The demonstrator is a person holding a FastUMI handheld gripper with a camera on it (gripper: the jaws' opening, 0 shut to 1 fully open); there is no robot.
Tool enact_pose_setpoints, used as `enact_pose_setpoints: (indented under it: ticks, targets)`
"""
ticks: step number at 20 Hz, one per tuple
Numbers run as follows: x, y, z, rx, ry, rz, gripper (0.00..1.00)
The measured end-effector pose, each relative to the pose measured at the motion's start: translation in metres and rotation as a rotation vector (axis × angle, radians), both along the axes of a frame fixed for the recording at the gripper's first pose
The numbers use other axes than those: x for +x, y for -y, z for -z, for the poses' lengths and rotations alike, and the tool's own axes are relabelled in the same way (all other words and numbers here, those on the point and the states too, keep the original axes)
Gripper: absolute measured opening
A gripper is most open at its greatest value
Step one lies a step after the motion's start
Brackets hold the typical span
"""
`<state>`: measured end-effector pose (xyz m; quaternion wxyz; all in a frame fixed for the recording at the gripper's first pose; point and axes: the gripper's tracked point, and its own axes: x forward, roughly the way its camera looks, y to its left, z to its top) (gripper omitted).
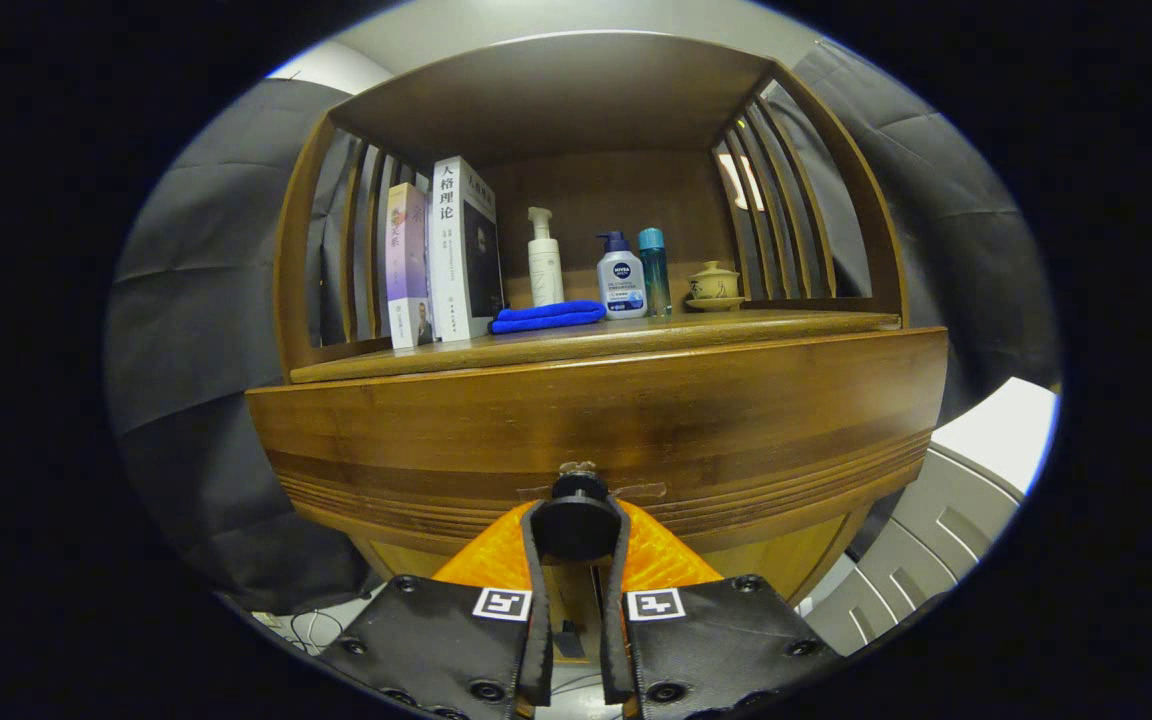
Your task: Pull open the drawer, take out the items inside it, and place them on the countertop above the cabinet.
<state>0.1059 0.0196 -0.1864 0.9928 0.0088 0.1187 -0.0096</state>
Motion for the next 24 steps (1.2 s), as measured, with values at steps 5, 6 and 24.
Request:
enact_pose_setpoints:
  ticks: [5, 6, 24]
  targets:
    - [-0.03, -0.001, -0.001, -0.024, -0.003, -0.021, 0.21]
    - [-0.035, -0.001, 0.0, -0.029, -0.003, -0.027, 0.21]
    - [-0.132, -0.005, 0.008, -0.093, -0.023, -0.144, 0.21]
